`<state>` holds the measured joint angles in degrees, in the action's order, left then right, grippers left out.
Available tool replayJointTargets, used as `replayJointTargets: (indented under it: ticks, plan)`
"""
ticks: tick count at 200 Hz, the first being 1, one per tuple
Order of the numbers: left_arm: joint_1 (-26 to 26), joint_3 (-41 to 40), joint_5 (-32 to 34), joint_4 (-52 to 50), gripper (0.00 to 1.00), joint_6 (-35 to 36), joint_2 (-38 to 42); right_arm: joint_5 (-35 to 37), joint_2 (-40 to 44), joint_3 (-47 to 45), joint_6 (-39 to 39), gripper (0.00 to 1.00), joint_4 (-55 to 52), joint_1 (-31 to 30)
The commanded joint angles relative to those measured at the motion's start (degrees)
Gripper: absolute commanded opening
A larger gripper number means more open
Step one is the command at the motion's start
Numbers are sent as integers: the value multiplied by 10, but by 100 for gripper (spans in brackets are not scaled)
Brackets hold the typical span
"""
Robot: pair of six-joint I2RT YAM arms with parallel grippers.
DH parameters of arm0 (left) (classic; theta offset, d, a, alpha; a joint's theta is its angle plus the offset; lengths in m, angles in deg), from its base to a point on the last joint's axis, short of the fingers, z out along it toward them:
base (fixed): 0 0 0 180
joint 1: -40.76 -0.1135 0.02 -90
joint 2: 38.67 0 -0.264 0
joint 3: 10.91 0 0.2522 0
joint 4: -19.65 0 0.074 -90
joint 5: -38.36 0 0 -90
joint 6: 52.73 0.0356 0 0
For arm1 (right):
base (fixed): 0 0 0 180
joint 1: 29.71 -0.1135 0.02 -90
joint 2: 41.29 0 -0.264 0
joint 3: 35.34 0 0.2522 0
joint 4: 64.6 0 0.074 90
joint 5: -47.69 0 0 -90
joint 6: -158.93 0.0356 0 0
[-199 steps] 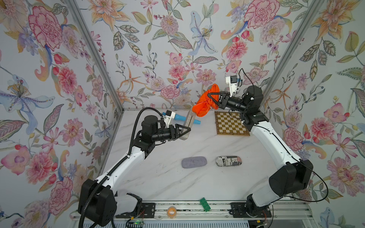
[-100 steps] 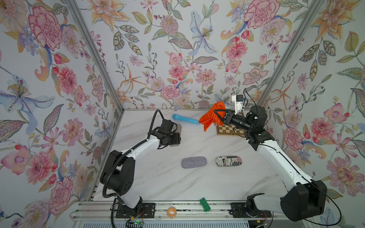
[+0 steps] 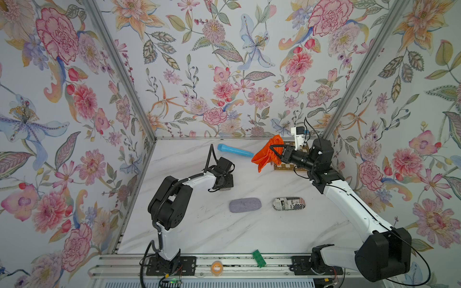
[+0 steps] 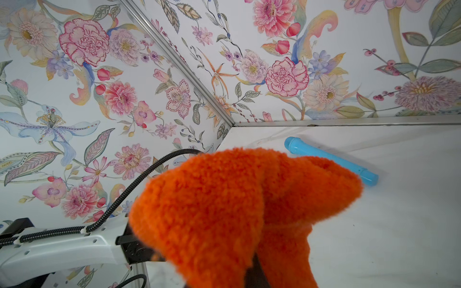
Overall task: Wipe the eyeglass case
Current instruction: Wipe the dirt from the eyeglass case.
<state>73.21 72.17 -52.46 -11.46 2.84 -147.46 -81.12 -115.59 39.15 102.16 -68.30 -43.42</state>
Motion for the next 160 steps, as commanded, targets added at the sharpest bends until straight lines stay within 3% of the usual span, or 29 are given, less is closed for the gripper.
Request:
replayJointTargets:
  ticks: [1,55,104,160]
  plan:
    - [11,-2,33,18,57,-24,2,-8,25,4,-17,0,-20,7]
    - [20,-23,27,26,78,-46,12,12,68,-43,-5,0,-8,7]
    - [33,-26,-6,27,83,-68,15,6,113,-48,-20,0,-54,15]
    - [100,-29,-59,105,84,-177,22,7,161,-75,12,0,-58,20]
